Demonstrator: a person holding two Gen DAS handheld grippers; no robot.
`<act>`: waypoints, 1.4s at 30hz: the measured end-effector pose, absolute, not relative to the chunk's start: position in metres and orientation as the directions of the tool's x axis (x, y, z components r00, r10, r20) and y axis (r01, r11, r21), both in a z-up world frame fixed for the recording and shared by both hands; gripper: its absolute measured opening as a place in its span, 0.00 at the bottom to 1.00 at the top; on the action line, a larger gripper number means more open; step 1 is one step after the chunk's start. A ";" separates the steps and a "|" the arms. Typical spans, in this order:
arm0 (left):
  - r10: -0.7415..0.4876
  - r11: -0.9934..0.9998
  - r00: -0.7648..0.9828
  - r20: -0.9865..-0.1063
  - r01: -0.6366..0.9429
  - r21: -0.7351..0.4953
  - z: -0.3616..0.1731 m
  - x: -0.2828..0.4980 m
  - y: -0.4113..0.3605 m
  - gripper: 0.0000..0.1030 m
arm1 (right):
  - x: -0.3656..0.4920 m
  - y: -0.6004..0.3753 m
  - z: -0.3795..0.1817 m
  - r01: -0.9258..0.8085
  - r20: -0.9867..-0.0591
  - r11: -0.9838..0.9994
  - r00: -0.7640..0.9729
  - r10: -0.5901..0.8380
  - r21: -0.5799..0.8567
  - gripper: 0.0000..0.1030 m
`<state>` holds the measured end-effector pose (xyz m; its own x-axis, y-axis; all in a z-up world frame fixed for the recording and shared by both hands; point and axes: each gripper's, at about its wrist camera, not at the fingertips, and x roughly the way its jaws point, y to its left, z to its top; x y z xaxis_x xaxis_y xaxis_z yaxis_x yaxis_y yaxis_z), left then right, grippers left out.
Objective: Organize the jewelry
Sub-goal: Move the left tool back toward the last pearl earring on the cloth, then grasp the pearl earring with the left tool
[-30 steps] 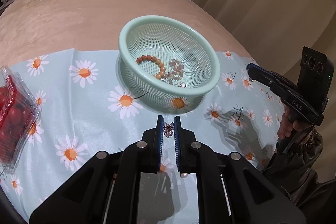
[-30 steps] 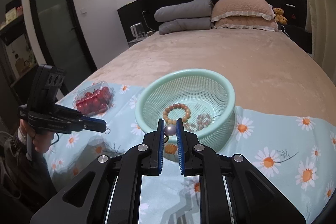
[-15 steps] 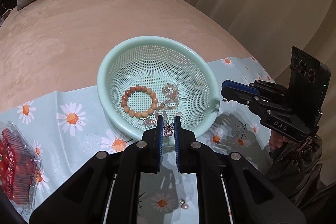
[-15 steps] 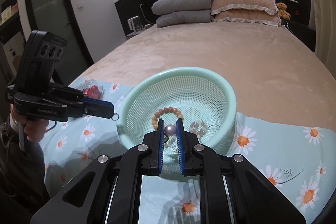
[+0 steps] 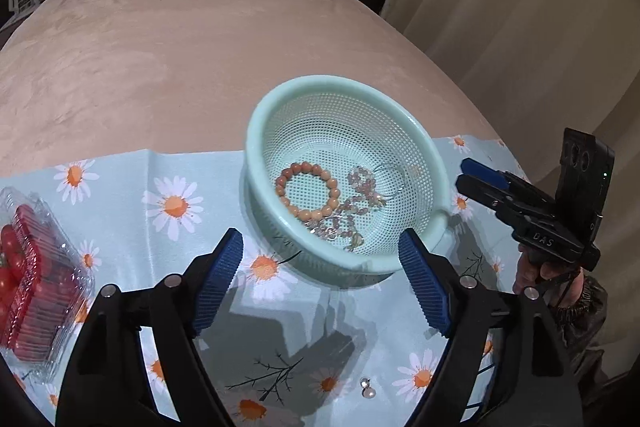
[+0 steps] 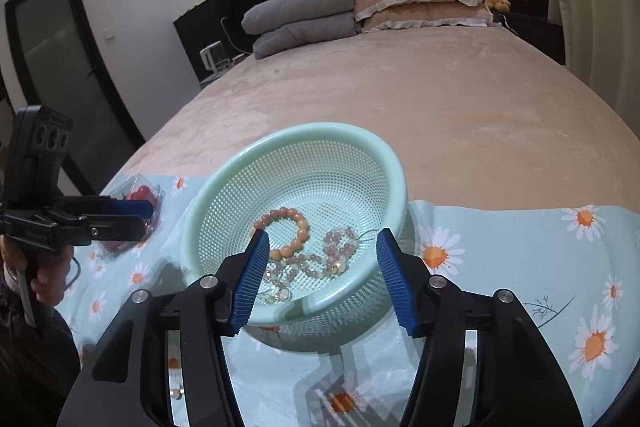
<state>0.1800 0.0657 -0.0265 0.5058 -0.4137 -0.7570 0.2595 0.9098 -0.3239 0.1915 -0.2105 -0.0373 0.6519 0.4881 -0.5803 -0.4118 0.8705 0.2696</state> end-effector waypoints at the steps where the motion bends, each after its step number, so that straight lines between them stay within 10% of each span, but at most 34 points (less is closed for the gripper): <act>1: -0.401 0.916 0.507 -0.763 0.245 -0.319 -0.028 0.178 0.070 0.78 | 0.189 -0.214 -0.036 -0.411 -0.577 0.874 0.660 0.482 0.261 0.58; 25: -0.338 0.865 0.406 -0.849 0.489 -0.111 -0.100 0.062 0.014 0.82 | 0.113 -0.169 -0.083 -0.609 -0.699 0.778 0.489 0.522 0.155 0.63; 42: -0.371 0.809 0.361 -0.856 0.578 -0.107 -0.120 0.057 -0.002 0.70 | 0.100 -0.092 -0.120 -0.786 -0.785 0.583 0.223 0.578 0.206 0.20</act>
<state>0.0575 -0.0019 -0.1198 0.3607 -0.3710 -0.8557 0.5785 0.8087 -0.1068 0.0998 -0.0923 -0.1198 0.2234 0.5782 -0.7847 -0.7861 0.5829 0.2057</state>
